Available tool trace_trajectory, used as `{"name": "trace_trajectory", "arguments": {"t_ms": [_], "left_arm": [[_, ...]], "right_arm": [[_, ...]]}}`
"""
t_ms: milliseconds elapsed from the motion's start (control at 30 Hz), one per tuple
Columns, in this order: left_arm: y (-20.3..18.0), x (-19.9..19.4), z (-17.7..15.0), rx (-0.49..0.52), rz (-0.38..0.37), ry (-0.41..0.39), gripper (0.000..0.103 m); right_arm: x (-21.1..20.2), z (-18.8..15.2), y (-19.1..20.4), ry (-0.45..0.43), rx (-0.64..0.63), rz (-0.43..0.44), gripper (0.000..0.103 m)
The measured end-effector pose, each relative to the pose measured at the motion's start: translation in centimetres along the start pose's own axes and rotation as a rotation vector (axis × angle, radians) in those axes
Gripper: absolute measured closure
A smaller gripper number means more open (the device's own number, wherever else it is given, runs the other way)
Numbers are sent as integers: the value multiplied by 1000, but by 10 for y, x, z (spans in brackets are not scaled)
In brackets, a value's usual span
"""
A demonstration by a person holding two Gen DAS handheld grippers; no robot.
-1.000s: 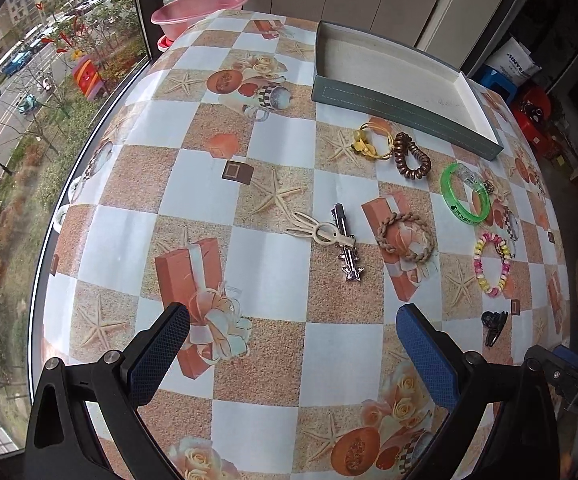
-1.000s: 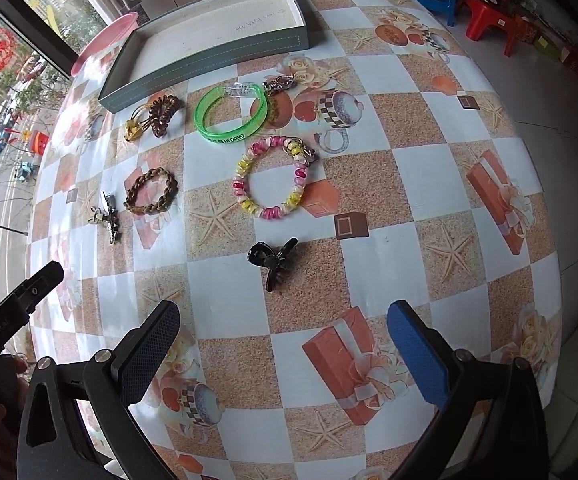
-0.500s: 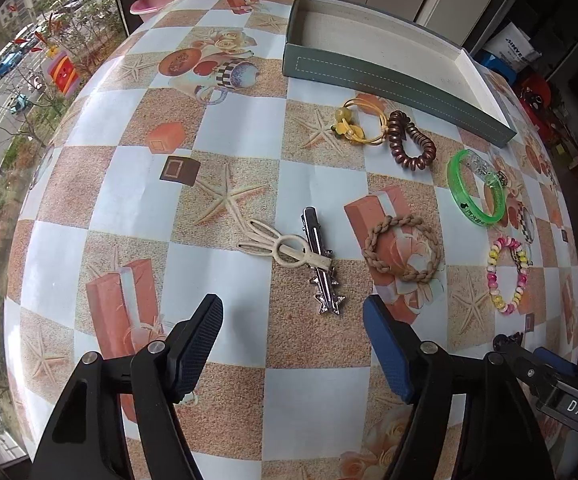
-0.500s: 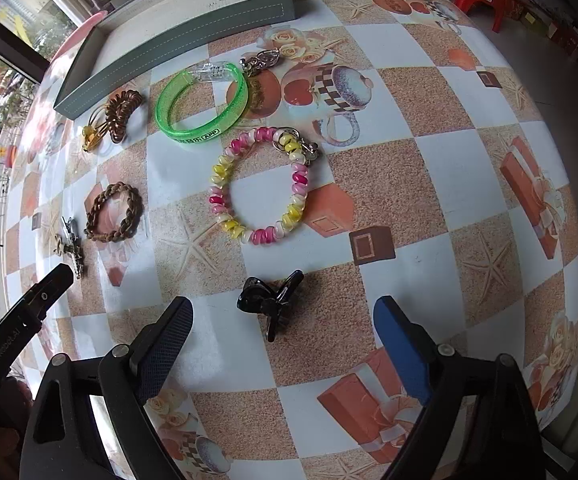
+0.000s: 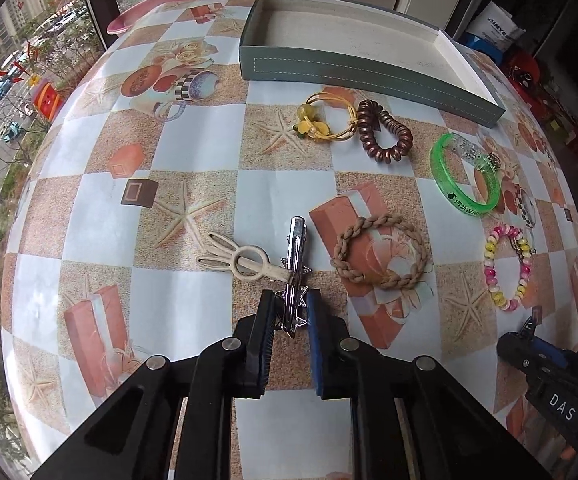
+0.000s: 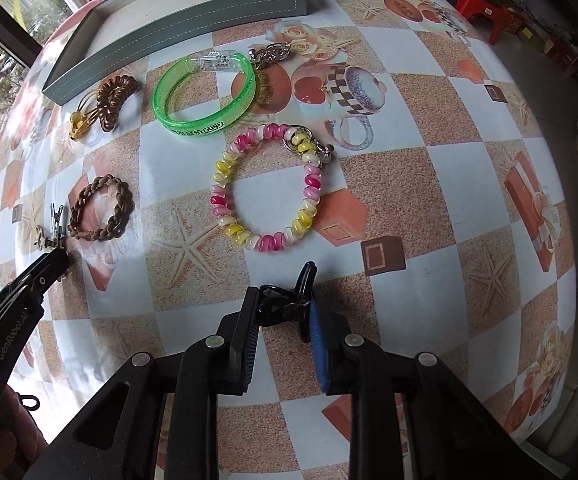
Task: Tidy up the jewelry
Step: 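Grasp the black claw clip with the right tool while the left tool grasps the silver hair clip, then carry both clips into the tray and open both tools to release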
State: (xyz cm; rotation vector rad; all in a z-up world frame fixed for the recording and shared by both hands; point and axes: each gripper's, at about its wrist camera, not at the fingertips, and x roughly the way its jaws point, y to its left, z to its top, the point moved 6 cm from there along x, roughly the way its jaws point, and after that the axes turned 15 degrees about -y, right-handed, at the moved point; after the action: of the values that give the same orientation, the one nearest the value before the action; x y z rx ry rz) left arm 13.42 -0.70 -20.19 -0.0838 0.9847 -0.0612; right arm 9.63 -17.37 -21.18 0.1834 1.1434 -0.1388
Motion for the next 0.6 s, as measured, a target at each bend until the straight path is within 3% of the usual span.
{"name": "trace_trajectory", "arguments": {"t_ms": [267,600], "left_arm": [[4,-32,-6,-24,-138,-22,74],[6,-60,16,-9,-173,-85,74]], "right_arm": [[-15,6,-13,-29,33,54,78],[-45,26,-16,-77,84,162,78]]}}
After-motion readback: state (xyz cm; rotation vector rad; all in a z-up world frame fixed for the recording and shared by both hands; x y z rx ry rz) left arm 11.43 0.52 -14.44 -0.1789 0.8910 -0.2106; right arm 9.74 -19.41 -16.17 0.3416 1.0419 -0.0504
